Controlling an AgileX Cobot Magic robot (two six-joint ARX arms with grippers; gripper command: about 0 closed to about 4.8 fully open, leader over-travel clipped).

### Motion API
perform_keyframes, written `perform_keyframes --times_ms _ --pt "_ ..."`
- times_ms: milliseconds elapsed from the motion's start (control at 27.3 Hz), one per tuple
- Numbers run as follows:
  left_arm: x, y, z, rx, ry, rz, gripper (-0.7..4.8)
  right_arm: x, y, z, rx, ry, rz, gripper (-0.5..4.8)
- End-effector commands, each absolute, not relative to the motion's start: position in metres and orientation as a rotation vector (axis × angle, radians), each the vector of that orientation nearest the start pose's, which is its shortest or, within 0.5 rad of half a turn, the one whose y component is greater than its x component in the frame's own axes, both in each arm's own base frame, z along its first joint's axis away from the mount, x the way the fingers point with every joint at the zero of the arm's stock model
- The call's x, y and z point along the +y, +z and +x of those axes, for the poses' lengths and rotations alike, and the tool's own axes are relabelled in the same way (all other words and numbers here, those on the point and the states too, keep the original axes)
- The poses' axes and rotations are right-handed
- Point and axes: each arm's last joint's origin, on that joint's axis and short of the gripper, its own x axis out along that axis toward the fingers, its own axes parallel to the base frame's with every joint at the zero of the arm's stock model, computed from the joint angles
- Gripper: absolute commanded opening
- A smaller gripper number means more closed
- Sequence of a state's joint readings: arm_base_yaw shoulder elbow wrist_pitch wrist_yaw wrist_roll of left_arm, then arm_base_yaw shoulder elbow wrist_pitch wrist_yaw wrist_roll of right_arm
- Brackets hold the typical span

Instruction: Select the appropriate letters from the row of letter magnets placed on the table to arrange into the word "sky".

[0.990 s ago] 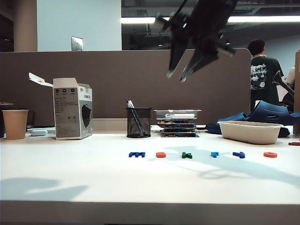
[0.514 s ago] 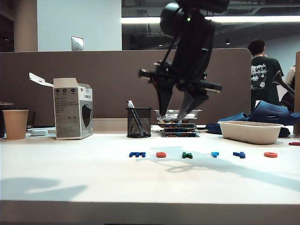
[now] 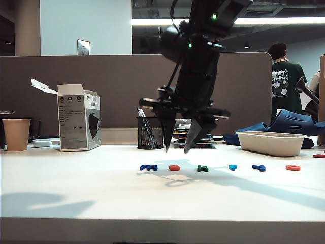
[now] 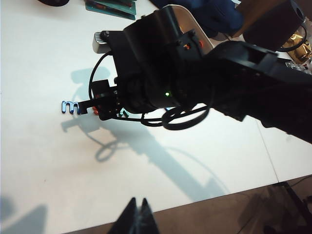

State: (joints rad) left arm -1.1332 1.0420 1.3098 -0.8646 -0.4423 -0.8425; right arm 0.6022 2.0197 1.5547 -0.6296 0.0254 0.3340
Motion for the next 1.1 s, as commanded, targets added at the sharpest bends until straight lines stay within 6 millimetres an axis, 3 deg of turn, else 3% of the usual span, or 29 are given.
perform_keyframes --times_ms 37,1100 --pt "-0.162 0.403 0.09 0.652 -0.435 -0.371 -0.05 0.243 0.195 0.352 1.121 0.329 -0.045 2.06" --pt "-0.162 0.403 0.09 0.652 -0.435 -0.371 -0.05 0.255 0.168 0.352 1.147 0.293 -0.107 2.02"
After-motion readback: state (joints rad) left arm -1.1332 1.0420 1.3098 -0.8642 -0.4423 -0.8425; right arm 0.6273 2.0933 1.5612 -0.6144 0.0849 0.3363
